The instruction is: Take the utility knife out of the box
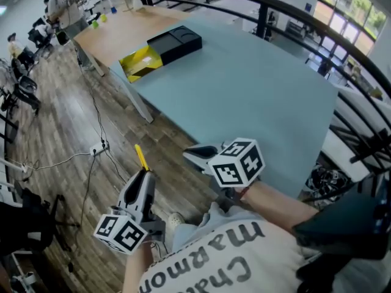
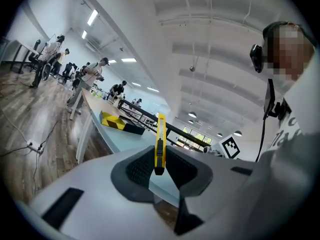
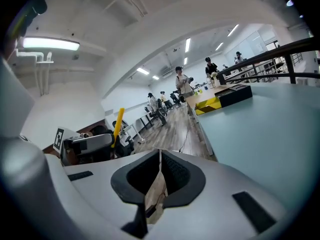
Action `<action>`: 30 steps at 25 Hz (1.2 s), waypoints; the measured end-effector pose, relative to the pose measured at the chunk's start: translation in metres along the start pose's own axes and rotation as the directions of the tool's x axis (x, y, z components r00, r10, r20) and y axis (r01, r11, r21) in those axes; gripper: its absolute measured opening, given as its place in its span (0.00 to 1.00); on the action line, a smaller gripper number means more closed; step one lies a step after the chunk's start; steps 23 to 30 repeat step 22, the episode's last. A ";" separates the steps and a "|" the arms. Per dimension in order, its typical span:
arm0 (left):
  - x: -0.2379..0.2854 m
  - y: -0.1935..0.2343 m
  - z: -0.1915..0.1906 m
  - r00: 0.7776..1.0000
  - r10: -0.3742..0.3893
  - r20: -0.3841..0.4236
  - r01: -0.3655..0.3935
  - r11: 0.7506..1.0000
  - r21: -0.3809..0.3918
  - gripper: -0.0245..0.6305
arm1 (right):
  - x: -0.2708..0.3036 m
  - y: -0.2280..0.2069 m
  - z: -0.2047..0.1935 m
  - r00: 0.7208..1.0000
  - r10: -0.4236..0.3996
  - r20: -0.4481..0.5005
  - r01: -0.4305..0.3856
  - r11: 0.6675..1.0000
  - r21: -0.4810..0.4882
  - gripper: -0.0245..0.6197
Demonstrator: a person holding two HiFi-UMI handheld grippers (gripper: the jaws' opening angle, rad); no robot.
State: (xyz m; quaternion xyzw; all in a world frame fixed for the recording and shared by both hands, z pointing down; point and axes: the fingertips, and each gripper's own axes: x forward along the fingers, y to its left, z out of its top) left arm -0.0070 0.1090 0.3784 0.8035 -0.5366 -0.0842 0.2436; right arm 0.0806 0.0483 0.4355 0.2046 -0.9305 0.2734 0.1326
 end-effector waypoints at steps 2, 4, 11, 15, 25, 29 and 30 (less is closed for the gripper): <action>0.001 -0.004 -0.002 1.000 -0.007 -0.001 0.007 1.000 -0.003 0.14 | -0.005 -0.001 -0.004 1.000 -0.004 0.001 0.004 1.000 0.004 0.10; 0.001 -0.008 -0.005 1.000 -0.015 -0.003 0.015 1.000 -0.006 0.14 | -0.011 -0.003 -0.006 1.000 -0.013 0.004 0.013 1.000 0.009 0.10; 0.005 -0.021 -0.002 0.999 -0.043 -0.015 0.043 0.999 0.019 0.14 | -0.024 -0.008 0.000 0.999 -0.041 0.033 0.040 0.999 0.020 0.10; 0.007 -0.021 0.001 0.999 -0.045 -0.006 0.045 0.999 0.019 0.14 | -0.025 -0.007 0.002 0.999 -0.035 0.030 0.034 0.999 0.013 0.10; 0.007 -0.024 0.001 0.998 -0.056 0.002 0.056 0.998 0.014 0.14 | -0.028 -0.007 0.001 0.999 -0.042 0.028 0.042 0.999 0.004 0.10; 0.007 -0.024 0.001 0.998 -0.056 0.002 0.056 0.998 0.014 0.14 | -0.028 -0.007 0.001 0.999 -0.042 0.028 0.042 0.999 0.004 0.10; 0.007 -0.024 0.001 0.998 -0.056 0.002 0.056 0.998 0.014 0.14 | -0.028 -0.007 0.001 0.999 -0.042 0.028 0.042 0.999 0.004 0.10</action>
